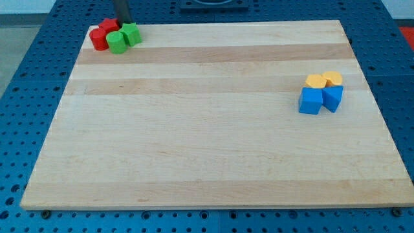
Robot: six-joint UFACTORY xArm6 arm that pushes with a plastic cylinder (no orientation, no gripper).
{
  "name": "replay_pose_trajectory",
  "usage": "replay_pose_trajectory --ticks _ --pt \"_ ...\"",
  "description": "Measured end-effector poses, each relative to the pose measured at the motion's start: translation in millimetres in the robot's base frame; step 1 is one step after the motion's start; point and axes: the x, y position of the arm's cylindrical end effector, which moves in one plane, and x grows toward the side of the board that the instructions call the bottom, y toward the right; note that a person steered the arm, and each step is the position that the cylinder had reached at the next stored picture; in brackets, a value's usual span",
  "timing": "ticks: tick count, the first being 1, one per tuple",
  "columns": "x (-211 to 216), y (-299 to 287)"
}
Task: Move the red blocks to the center left
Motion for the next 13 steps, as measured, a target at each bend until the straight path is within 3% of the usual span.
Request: replay_pose_trajectory --ticks 7,10,12,13 --pt "6 -49" --pt "40 -53" --pt "0 -53" --pt "2 -85"
